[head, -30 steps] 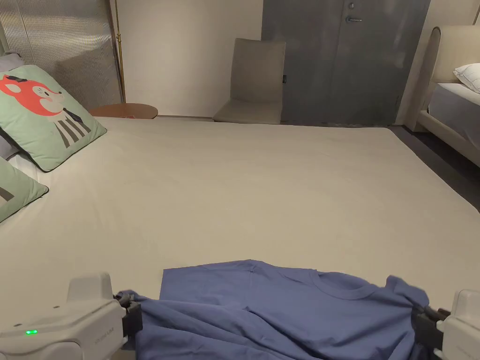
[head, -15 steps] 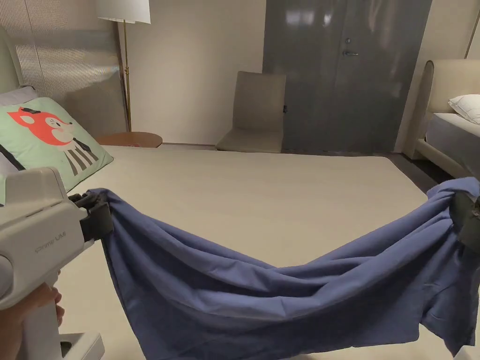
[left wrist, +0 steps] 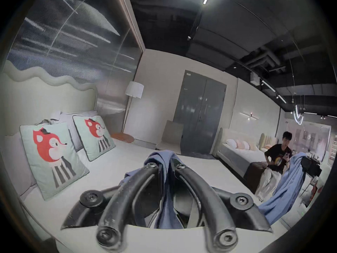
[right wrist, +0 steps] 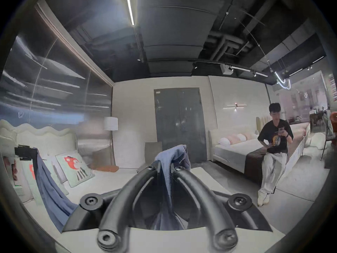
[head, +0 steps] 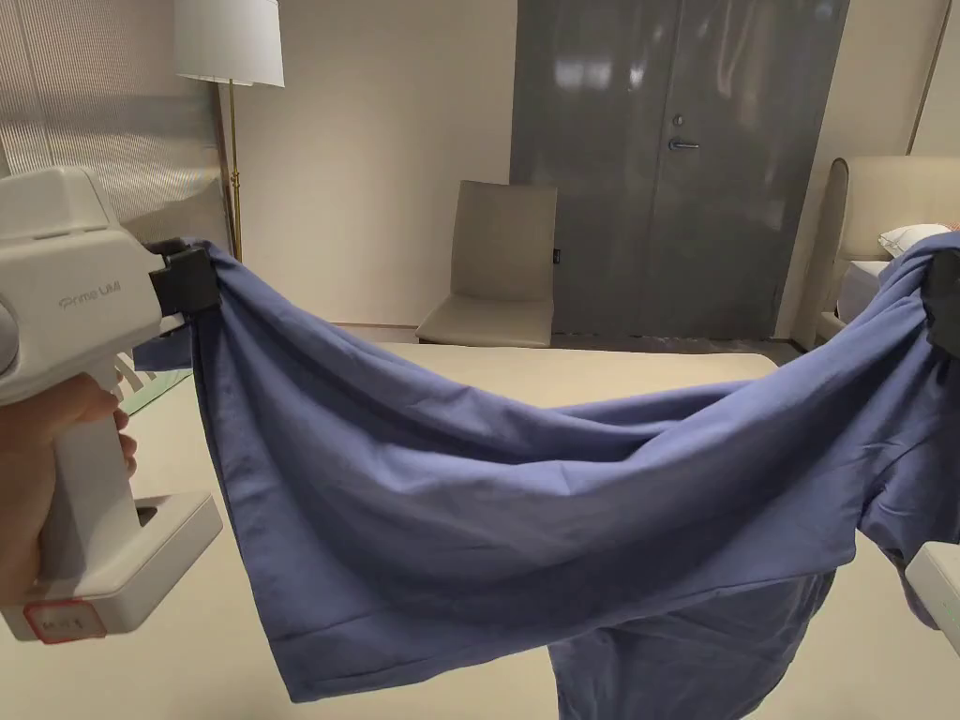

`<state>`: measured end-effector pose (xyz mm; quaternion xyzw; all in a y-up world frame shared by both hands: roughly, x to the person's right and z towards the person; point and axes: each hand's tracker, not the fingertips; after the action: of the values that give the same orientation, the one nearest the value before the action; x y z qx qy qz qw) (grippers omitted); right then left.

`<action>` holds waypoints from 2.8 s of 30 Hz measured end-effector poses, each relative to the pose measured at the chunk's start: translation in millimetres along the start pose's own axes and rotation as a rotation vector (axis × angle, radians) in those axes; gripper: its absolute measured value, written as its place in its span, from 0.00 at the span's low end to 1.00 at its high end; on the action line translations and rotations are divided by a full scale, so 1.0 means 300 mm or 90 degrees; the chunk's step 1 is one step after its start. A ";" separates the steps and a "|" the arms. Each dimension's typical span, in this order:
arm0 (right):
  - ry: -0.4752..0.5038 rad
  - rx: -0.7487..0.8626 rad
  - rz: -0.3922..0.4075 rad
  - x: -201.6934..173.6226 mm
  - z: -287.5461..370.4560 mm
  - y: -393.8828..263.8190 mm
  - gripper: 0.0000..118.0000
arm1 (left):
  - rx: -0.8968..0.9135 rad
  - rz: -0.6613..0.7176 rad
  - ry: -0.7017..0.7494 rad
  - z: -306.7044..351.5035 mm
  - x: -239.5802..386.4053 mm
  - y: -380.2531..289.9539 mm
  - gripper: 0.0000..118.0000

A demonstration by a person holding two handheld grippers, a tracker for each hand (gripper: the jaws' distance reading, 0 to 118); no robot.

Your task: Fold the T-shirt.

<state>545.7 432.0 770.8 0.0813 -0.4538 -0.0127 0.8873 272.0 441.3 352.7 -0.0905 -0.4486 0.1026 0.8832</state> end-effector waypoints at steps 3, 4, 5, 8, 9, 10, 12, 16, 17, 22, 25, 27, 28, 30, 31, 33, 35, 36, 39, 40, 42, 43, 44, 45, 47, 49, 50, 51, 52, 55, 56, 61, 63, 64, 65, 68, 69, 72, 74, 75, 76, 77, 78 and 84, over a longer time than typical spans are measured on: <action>-0.004 0.017 0.014 -0.009 -0.109 0.008 0.07 | 0.008 0.005 -0.003 -0.114 0.001 0.026 0.03; -0.008 0.020 0.018 -0.014 -0.148 0.010 0.07 | 0.011 0.004 -0.002 -0.153 0.003 0.032 0.03; -0.008 0.023 0.019 -0.017 -0.185 0.013 0.08 | 0.015 0.002 -0.001 -0.191 0.004 0.039 0.03; -0.011 0.034 0.016 -0.020 -0.295 0.018 0.07 | 0.023 0.003 0.008 -0.303 0.007 0.060 0.03; -0.014 0.038 0.018 -0.022 -0.324 0.018 0.07 | 0.025 0.007 0.007 -0.333 0.005 0.064 0.03; -0.016 0.042 0.018 -0.022 -0.356 0.016 0.07 | 0.027 0.010 0.005 -0.366 0.005 0.066 0.03; -0.017 0.048 0.019 -0.020 -0.408 0.010 0.08 | 0.029 0.004 0.008 -0.424 0.010 0.066 0.03; -0.025 0.053 0.025 -0.019 -0.505 -0.012 0.08 | 0.030 0.002 0.012 -0.518 0.016 0.058 0.03; -0.027 0.051 0.028 -0.017 -0.523 -0.020 0.08 | 0.030 0.004 0.012 -0.538 0.016 0.055 0.03; -0.037 0.036 0.029 -0.002 -0.565 -0.088 0.08 | 0.014 0.016 0.020 -0.603 0.008 0.005 0.03; -0.041 0.006 0.029 0.011 -0.555 -0.140 0.07 | -0.012 0.027 0.023 -0.609 -0.007 -0.041 0.03; -0.043 -0.010 0.037 0.015 -0.526 -0.174 0.07 | -0.026 0.026 0.023 -0.585 -0.015 -0.077 0.03; -0.040 -0.019 0.035 0.022 -0.505 -0.192 0.07 | -0.034 0.023 0.025 -0.566 -0.018 -0.098 0.03; -0.042 -0.036 0.033 0.029 -0.461 -0.222 0.07 | -0.057 0.018 0.026 -0.527 -0.023 -0.130 0.03; -0.041 -0.046 0.037 0.027 -0.431 -0.237 0.08 | -0.074 0.012 0.028 -0.502 -0.024 -0.149 0.03; -0.040 -0.067 0.036 0.033 -0.369 -0.268 0.07 | -0.086 0.004 0.035 -0.445 -0.028 -0.191 0.03; -0.033 -0.093 0.031 0.036 -0.295 -0.298 0.07 | -0.112 -0.013 0.046 -0.375 -0.032 -0.235 0.03; -0.031 -0.104 0.033 0.039 -0.252 -0.313 0.07 | -0.125 -0.018 0.049 -0.341 -0.035 -0.257 0.03; -0.032 -0.137 0.030 0.048 -0.123 -0.352 0.07 | -0.174 -0.019 0.056 -0.221 -0.049 -0.324 0.03; -0.030 -0.150 0.029 0.054 -0.075 -0.365 0.07 | -0.189 -0.021 0.056 -0.179 -0.054 -0.348 0.03; -0.031 -0.173 0.021 0.063 0.014 -0.389 0.07 | -0.208 -0.022 0.061 -0.093 -0.067 -0.395 0.03; -0.031 -0.183 0.017 0.074 0.057 -0.406 0.07 | -0.224 -0.019 0.065 -0.050 -0.074 -0.420 0.03; -0.033 -0.194 0.012 0.079 0.103 -0.422 0.07 | -0.238 -0.014 0.066 -0.007 -0.083 -0.447 0.03; -0.031 -0.208 0.012 0.084 0.140 -0.434 0.07 | -0.250 -0.007 0.068 0.028 -0.090 -0.471 0.03; -0.039 -0.233 0.003 0.092 0.228 -0.475 0.07 | -0.282 -0.002 0.081 0.104 -0.103 -0.534 0.03; -0.042 -0.264 -0.003 0.102 0.303 -0.516 0.07 | -0.307 0.000 0.090 0.171 -0.116 -0.597 0.03; -0.041 -0.289 -0.007 0.109 0.340 -0.538 0.07 | -0.322 0.009 0.094 0.197 -0.136 -0.631 0.03; -0.044 -0.303 -0.009 0.113 0.370 -0.556 0.07 | -0.334 0.020 0.097 0.224 -0.149 -0.658 0.03; -0.053 -0.318 -0.011 0.118 0.403 -0.578 0.07 | -0.347 0.030 0.102 0.255 -0.160 -0.689 0.03; -0.065 -0.370 -0.015 0.136 0.492 -0.645 0.07 | -0.384 0.026 0.129 0.339 -0.185 -0.784 0.03; -0.067 -0.385 -0.016 0.144 0.521 -0.670 0.08 | -0.397 0.028 0.136 0.365 -0.196 -0.818 0.03; -0.098 -0.483 -0.025 0.182 0.599 -0.797 0.07 | -0.467 0.065 0.165 0.444 -0.247 -0.957 0.03; -0.116 -0.519 -0.005 0.193 0.616 -0.852 0.07 | -0.483 0.064 0.172 0.461 -0.261 -1.003 0.03; -0.124 -0.539 0.006 0.202 0.622 -0.886 0.07 | -0.493 0.065 0.176 0.466 -0.271 -1.027 0.03; -0.130 -0.555 0.013 0.209 0.624 -0.910 0.07 | -0.499 0.066 0.178 0.469 -0.278 -1.043 0.03; -0.150 -0.595 -0.014 0.246 0.629 -0.979 0.07 | -0.520 0.056 0.192 0.472 -0.296 -1.093 0.03; -0.155 -0.600 -0.020 0.255 0.630 -0.997 0.07 | -0.527 0.058 0.196 0.471 -0.303 -1.107 0.03; -0.153 -0.601 -0.012 0.260 0.634 -1.018 0.08 | -0.540 0.055 0.201 0.470 -0.309 -1.147 0.03; -0.146 -0.594 0.007 0.249 0.632 -1.009 0.19 | -0.541 0.054 0.200 0.475 -0.303 -1.157 0.05; -0.148 -0.589 0.013 0.245 0.637 -0.997 0.37 | -0.534 0.052 0.199 0.483 -0.298 -1.153 0.11; -0.155 -0.575 0.024 0.245 0.639 -0.981 0.59 | -0.519 0.045 0.202 0.491 -0.293 -1.140 0.25; -0.159 -0.559 0.032 0.247 0.639 -0.963 0.73 | -0.503 0.041 0.202 0.501 -0.288 -1.124 0.56; -0.151 -0.527 0.027 0.250 0.643 -0.932 0.71 | -0.470 0.041 0.205 0.515 -0.281 -1.096 0.75; -0.126 -0.277 0.083 0.145 0.588 -0.666 0.73 | -0.194 -0.003 0.202 0.594 -0.178 -0.813 0.86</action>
<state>439.0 207.1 876.1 -0.1431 -0.5290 -0.0605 0.8343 121.0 204.6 476.4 -0.2369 -0.3147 0.0156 0.9190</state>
